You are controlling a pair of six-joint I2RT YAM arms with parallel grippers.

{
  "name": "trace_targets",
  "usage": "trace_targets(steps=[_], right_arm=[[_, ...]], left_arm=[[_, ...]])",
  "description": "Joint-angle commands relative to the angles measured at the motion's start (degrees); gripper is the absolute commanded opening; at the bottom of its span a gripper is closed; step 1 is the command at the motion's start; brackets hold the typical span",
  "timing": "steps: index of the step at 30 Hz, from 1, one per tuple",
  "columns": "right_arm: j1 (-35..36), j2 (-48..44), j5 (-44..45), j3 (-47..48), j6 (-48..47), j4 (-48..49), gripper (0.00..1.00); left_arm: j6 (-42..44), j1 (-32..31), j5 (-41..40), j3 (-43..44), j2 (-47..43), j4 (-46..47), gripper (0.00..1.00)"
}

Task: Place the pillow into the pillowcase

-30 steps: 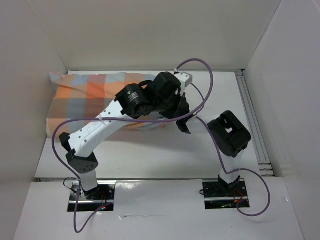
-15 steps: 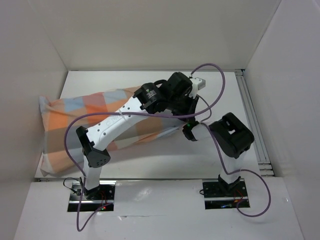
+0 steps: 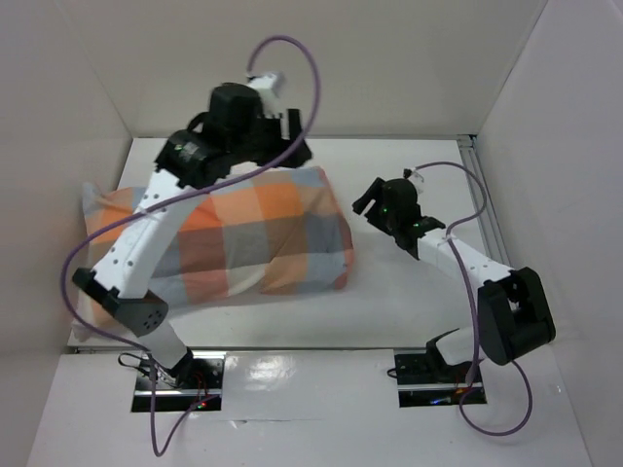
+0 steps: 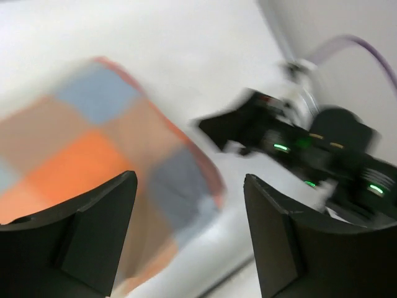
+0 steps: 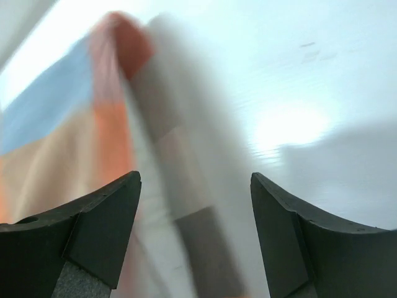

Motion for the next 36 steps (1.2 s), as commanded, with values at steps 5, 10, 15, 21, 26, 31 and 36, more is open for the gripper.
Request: trace_targets(steps=[5,10,15,21,26,31,36], right_arm=[[-6.9,-4.1,-4.7,2.4,-10.9,-10.5,0.8],[-3.7,-6.6,-20.7,5.6,-19.0,-2.0,0.93],[8.7,3.0,-20.5,20.7,-28.6,-8.4,1.0],[11.2,21.2,-30.6,30.9,-30.1,-10.1,0.98],[13.3,29.4,-22.9,36.6,-28.6,-16.0,0.05],[7.5,17.9,-11.6,24.2,-18.6,-8.4,0.0],[-0.3,4.4,-3.9,19.0,-16.1,-10.3,0.0]], left_arm=[[2.0,13.4,-13.4,-14.4,-15.9,1.8,0.79],[-1.8,27.1,-18.1,-29.6,-25.3,0.3,0.83],[-4.6,38.2,-14.0,-47.7,-34.0,2.4,0.84],[-4.7,44.4,-5.1,-59.3,-35.5,9.1,0.81],[-4.1,45.1,-1.1,-60.6,-32.7,11.8,0.75],[-1.8,45.1,4.8,-56.0,-33.4,11.8,0.75],[-1.1,45.1,11.4,-46.8,-34.0,8.7,0.81]])
